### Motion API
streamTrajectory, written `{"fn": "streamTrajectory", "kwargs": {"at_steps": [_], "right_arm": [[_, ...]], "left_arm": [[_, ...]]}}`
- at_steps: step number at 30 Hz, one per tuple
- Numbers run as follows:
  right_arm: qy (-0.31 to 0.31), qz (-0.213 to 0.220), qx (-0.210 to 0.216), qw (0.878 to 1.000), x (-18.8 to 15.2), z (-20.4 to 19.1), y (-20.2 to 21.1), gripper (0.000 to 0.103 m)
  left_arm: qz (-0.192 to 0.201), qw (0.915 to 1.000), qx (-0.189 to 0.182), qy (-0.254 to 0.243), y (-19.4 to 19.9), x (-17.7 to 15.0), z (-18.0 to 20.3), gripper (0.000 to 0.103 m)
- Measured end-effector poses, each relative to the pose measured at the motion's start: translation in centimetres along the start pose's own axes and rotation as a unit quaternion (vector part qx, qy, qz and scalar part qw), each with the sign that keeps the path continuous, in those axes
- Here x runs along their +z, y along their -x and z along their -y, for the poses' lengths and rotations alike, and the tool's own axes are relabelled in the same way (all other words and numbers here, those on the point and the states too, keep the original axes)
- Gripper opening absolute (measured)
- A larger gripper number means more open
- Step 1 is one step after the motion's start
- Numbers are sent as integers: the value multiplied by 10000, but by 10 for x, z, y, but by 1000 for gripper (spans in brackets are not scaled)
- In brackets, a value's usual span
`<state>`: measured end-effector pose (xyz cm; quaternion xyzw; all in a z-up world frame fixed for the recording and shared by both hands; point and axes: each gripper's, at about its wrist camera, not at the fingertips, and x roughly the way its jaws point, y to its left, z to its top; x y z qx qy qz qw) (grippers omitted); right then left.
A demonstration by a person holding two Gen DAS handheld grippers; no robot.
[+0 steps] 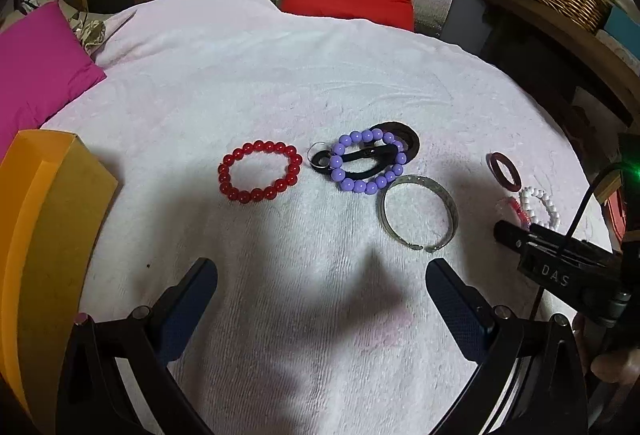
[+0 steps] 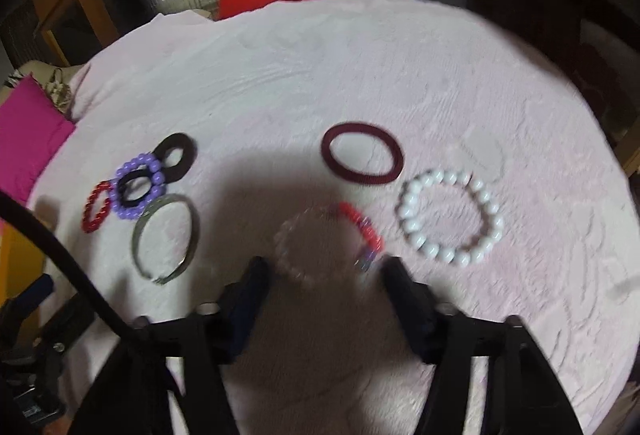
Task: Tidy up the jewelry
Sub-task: 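Grasp the pink-and-clear bead bracelet with the right tool while the left tool grasps the silver bangle, then carry both bracelets into the orange box and open both tools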
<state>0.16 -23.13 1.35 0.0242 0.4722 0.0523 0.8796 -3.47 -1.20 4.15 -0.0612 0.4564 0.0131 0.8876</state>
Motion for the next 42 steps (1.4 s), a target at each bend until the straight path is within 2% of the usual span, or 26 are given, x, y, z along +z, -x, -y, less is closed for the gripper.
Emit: {"fn": "streamTrajectory", "kwargs": {"at_steps": [2, 3, 6, 9, 15, 18, 21, 23, 25, 27, 35, 42], "right_arm": [[-15, 85, -38, 10000, 2, 0, 0, 35], [-102, 120, 10, 9999, 3, 3, 1, 18], [-356, 123, 237, 9990, 3, 17, 4, 9], [-460, 154, 267, 9985, 2, 27, 8, 9], [-817, 213, 673, 9942, 2, 52, 28, 9], [-939, 303, 811, 9918, 3, 63, 36, 9], [-1086, 356, 969, 9887, 1, 72, 43, 9], [-1118, 396, 959, 9883, -1, 77, 48, 9], [-1174, 404, 993, 9873, -2, 82, 50, 9], [-1209, 407, 1046, 9863, -3, 88, 51, 9], [-1357, 455, 1427, 9794, -3, 90, 57, 9], [-1208, 589, 1612, 9777, -2, 69, 65, 9]], "left_arm": [[-13, 10000, -9, -21, -2, 2, 2, 103], [-16, 10000, -26, -33, -3, 2, 3, 103], [-9, 9999, -106, -102, -8, 5, 11, 103], [-17, 9996, -224, -175, -14, 7, 21, 103], [-88, 9986, -490, -168, -31, 13, 41, 103], [-191, 9989, -417, -120, -43, 13, 48, 103], [-53, 9995, -255, -196, -48, 14, 56, 102], [25, 9994, -273, -228, -48, 14, 58, 93], [152, 9991, -169, -366, -46, 13, 63, 75], [203, 9986, -162, -454, -45, 12, 66, 62], [160, 9983, -546, -91, -31, 11, 45, 61], [351, 9980, -524, 37, -13, 13, 29, 61]]}}
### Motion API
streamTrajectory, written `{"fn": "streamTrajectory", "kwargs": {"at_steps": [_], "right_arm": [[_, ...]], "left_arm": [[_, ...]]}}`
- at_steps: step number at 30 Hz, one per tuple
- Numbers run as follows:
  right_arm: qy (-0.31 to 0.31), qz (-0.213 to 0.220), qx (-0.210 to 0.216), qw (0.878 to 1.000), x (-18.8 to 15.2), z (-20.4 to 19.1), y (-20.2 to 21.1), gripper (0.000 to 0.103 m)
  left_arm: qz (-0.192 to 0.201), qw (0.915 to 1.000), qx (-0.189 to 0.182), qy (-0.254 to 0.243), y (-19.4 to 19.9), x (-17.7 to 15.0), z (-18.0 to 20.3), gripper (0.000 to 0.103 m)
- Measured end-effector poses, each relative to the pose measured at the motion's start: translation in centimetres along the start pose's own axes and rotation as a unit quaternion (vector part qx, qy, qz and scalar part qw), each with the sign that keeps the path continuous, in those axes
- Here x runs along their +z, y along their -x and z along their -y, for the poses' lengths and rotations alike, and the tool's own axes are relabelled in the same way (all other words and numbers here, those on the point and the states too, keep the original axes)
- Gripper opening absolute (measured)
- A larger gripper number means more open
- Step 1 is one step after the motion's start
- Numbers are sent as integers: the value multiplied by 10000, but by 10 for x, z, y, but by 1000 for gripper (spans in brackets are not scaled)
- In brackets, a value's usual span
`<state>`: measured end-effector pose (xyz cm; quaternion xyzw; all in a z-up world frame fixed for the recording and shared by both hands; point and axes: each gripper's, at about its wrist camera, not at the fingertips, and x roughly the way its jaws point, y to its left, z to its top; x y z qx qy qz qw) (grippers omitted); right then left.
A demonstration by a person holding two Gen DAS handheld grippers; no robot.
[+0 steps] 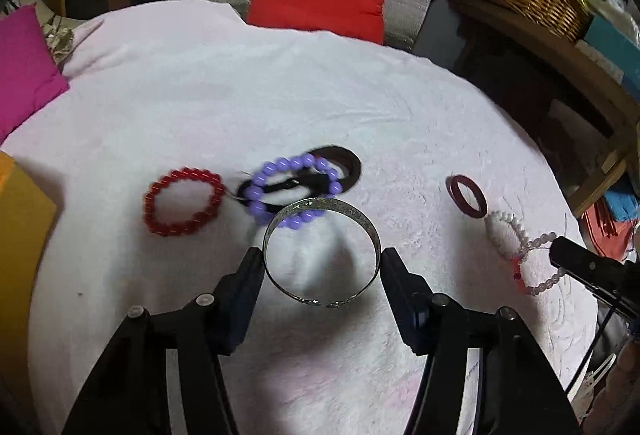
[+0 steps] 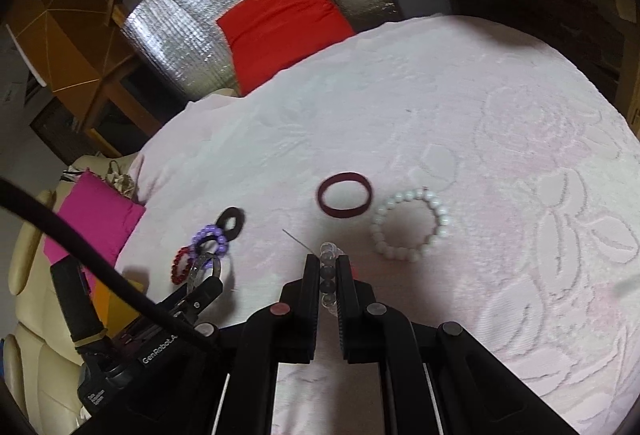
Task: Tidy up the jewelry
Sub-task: 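Carry both bracelets into the orange box and open both tools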
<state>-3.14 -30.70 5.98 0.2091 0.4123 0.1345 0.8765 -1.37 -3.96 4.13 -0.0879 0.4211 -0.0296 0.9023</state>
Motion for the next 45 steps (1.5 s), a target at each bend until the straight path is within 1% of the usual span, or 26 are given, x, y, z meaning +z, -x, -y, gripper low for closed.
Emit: {"fn": "streamTrajectory", "kwargs": {"at_steps": [4, 6, 8, 10, 12, 15, 19, 22, 24, 27, 28, 29, 31, 33, 34, 37, 38, 40, 42, 44, 45], "right_arm": [[77, -19, 247, 9997, -2, -16, -3, 9], [124, 0, 377, 9992, -4, -26, -4, 9], [142, 23, 514, 9986, -6, -34, -4, 9], [106, 13, 776, 9969, -8, -43, -5, 9], [107, 37, 950, 9954, -9, -51, -5, 9], [229, 77, 1110, 9935, -14, -68, -7, 9], [409, -3, 1348, 9900, -21, -96, -14, 9], [535, -86, 1458, 9878, -27, -119, -21, 9], [620, -216, 1629, 9845, -33, -141, -28, 9], [818, -355, 1811, 9794, -41, -179, -39, 9], [870, -402, 1914, 9768, -43, -196, -43, 9], [917, -428, 1970, 9752, -47, -206, -44, 9], [1100, -509, 2086, 9704, -51, -238, -50, 9], [1311, -587, 2166, 9656, -57, -271, -57, 9], [1369, -633, 2204, 9637, -59, -282, -60, 9], [1571, -762, 2292, 9576, -68, -322, -75, 9], [1628, -787, 2284, 9566, -70, -330, -79, 9], [1681, -902, 2250, 9555, -74, -346, -94, 9], [1747, -1002, 2135, 9560, -80, -360, -109, 9], [1741, -1153, 2050, 9562, -86, -366, -122, 9], [1710, -1213, 1991, 9573, -87, -368, -130, 10]], "left_arm": [[194, 9997, 166, -28, 19, 0, -10, 61], [310, 9994, 156, 19, 30, 1, -18, 61], [400, 9990, 221, 35, 40, 2, -25, 61], [498, 9983, 305, 61, 52, 1, -33, 61], [603, 9973, 410, 102, 67, -1, -45, 61], [781, 9953, 540, 199, 89, -4, -63, 61], [1065, 9899, 874, 322, 116, -8, -87, 61], [1260, 9836, 1148, 590, 133, -12, -114, 61], [1324, 9796, 1309, 759, 140, -14, -130, 61], [1426, 9706, 1632, 1045, 151, -18, -156, 61], [1475, 9659, 1769, 1185, 156, -20, -168, 61], [1496, 9629, 1848, 1274, 158, -22, -175, 61], [1464, 9553, 2054, 1542, 162, -26, -197, 61], [1348, 9497, 2185, 1794, 159, -29, -214, 61], [1237, 9459, 2251, 1981, 156, -31, -226, 61], [930, 9387, 2361, 2333, 143, -36, -246, 62], [852, 9373, 2381, 2400, 140, -37, -249, 62], [602, 9315, 2438, 2631, 129, -40, -261, 62], [406, 9264, 2479, 2804, 123, -45, -267, 62], [216, 9216, 2538, 2929, 118, -49, -272, 63], [145, 9198, 2567, 2966, 116, -52, -273, 63]]}}
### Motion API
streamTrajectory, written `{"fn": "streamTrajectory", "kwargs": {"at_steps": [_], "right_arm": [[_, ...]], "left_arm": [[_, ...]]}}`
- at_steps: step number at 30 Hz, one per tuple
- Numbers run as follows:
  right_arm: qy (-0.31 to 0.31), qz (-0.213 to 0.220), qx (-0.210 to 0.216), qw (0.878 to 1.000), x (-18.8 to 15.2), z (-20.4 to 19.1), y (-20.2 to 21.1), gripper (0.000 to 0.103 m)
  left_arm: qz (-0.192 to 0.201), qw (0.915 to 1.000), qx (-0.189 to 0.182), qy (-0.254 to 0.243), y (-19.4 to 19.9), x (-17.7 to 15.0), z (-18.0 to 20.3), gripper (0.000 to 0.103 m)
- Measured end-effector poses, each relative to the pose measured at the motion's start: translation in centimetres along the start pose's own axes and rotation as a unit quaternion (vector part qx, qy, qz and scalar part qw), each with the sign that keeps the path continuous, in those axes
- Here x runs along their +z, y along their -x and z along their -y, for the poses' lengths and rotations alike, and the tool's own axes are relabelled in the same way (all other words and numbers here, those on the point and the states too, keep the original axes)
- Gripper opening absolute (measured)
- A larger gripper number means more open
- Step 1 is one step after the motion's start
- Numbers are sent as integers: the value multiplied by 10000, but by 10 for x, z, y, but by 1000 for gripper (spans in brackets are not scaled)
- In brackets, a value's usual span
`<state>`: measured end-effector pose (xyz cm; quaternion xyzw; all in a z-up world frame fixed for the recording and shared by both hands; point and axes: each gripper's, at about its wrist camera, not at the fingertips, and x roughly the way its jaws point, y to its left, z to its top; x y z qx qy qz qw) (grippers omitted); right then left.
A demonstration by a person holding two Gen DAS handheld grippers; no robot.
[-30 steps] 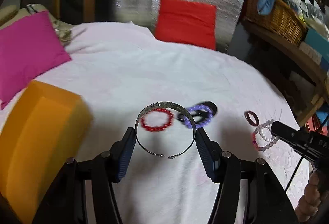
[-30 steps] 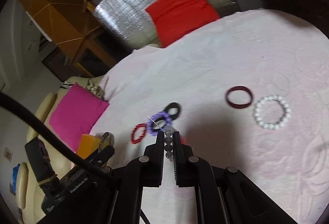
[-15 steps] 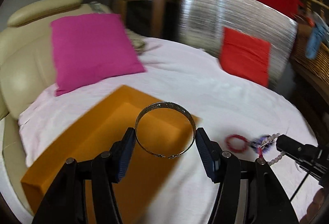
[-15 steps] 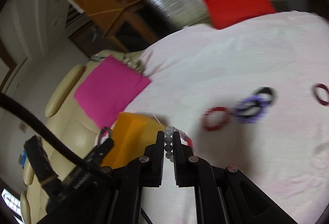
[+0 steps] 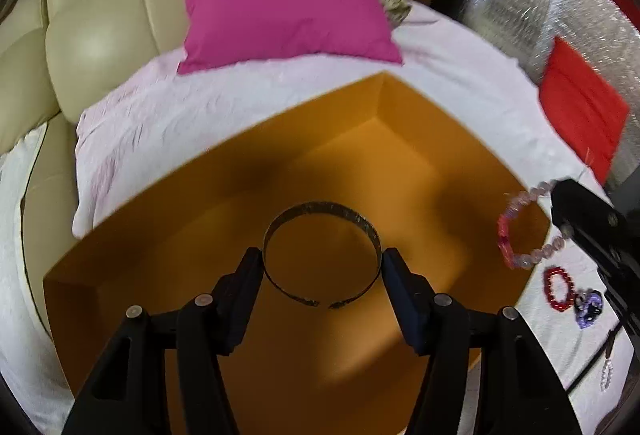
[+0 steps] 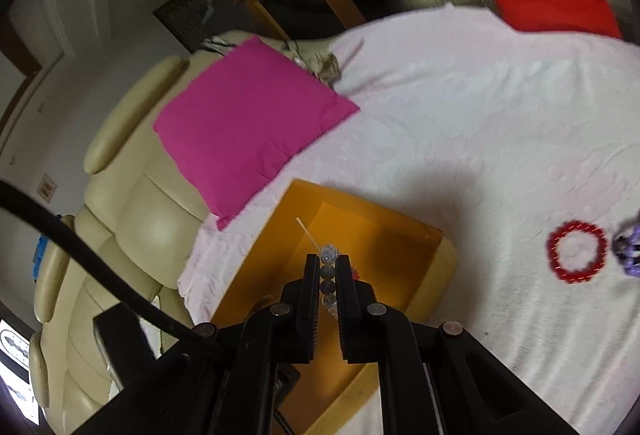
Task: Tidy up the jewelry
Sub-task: 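Carry both bracelets into the orange box and open both tools, then move the right tool to the white bead bracelet while the left tool approaches the purple bracelet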
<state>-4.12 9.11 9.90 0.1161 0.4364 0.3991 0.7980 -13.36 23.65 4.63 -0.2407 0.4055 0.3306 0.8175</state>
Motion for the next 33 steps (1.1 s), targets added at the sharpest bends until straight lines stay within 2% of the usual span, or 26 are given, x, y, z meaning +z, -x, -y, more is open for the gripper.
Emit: {"fn": "streamTrajectory", "kwargs": {"at_steps": [4, 6, 7, 10, 14, 17, 21, 24, 27, 33], "right_arm": [[-327, -183, -87, 9993, 4, 12, -21, 14], [-432, -90, -119, 9990, 6, 16, -18, 16], [-469, -31, -67, 9989, 6, 19, -14, 21], [-350, 201, -87, 9991, 6, 24, 7, 22], [-392, 517, -238, 9976, 2, 42, 47, 22], [-413, 613, -422, 9964, -4, 61, 79, 22], [-615, 846, -740, 9918, -14, 102, 129, 22], [-896, 1017, -1034, 9854, -26, 142, 169, 22], [-1325, 1224, -1273, 9753, -41, 182, 202, 28], [-2276, 1547, -1451, 9504, -72, 253, 240, 30]], "left_arm": [[-68, 9999, 108, 57, -1, -2, 0, 64], [-18, 9999, 140, 59, 0, -2, 2, 65], [14, 9999, 163, 41, 1, -1, 4, 65], [217, 9996, 155, -7, 7, 2, 10, 65], [873, 9951, 320, -338, 28, -2, 32, 66], [1307, 9886, 364, -659, 43, -10, 53, 69], [1709, 9791, 218, -1079, 58, -23, 81, 69], [1893, 9726, 121, -1347, 65, -32, 101, 71], [1945, 9679, 60, -1588, 66, -41, 121, 72], [1918, 9562, -53, -2210, 65, -63, 163, 73]]}}
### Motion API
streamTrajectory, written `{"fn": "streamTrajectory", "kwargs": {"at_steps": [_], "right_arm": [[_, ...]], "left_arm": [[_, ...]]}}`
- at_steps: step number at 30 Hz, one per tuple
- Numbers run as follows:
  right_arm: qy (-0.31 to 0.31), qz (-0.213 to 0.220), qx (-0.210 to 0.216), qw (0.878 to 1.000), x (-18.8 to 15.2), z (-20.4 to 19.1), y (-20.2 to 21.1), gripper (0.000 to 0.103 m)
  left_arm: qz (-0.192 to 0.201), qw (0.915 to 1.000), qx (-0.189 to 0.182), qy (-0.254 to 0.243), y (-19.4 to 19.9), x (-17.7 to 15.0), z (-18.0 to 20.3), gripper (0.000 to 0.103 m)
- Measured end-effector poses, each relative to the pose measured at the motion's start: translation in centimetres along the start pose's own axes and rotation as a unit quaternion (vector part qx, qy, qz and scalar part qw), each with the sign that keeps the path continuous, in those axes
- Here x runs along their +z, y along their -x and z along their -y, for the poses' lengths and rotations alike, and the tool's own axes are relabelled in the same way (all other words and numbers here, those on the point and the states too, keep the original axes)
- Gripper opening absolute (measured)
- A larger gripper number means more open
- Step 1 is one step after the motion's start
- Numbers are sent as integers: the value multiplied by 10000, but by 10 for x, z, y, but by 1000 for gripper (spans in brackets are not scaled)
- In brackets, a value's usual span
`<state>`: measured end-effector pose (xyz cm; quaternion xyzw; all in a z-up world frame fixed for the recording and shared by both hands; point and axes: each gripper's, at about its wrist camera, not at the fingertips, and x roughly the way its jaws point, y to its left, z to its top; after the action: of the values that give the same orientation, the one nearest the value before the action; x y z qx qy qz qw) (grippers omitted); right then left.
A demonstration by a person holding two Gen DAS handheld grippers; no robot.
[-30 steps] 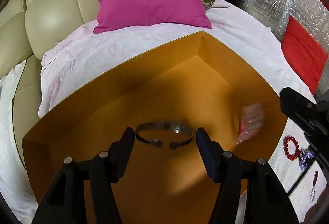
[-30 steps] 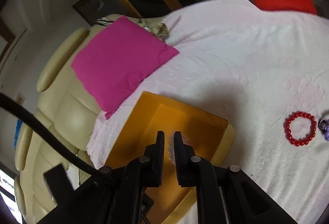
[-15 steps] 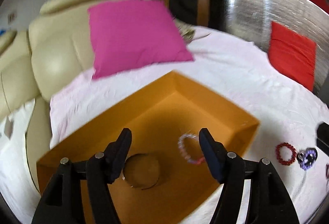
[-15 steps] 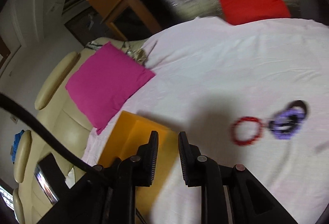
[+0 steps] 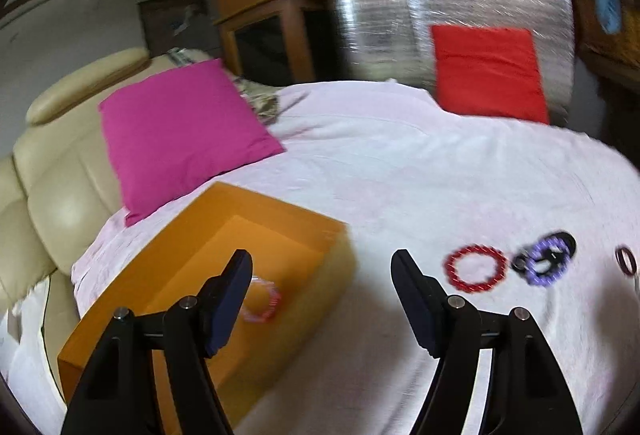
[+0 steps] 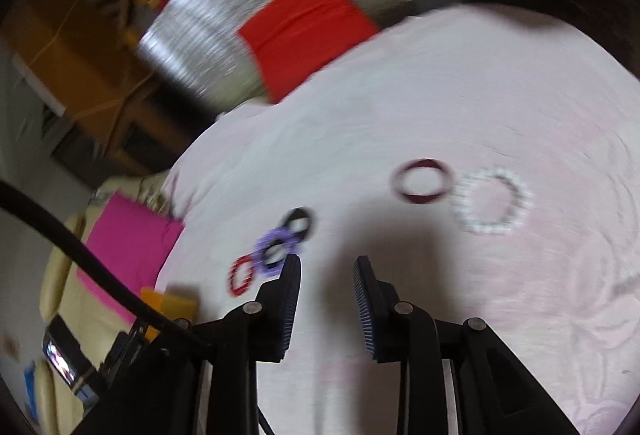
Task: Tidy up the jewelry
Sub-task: 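Move the right tool to the white bead bracelet while the left tool approaches the purple bracelet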
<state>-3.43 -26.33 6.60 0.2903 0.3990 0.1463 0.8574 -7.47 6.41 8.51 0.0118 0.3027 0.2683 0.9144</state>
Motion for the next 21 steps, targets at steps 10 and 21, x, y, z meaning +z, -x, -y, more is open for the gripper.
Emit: {"fn": "streamTrajectory", "kwargs": {"at_steps": [10, 21], "right_arm": [[-877, -55, -215, 9959, 30, 63, 18, 32], [-1516, -65, -628, 9864, 41, 115, 23, 32]], "left_arm": [[-316, 9956, -395, -787, -10, -10, 55, 73], [-651, 9877, -1250, -673, -26, -9, 76, 73]]}}
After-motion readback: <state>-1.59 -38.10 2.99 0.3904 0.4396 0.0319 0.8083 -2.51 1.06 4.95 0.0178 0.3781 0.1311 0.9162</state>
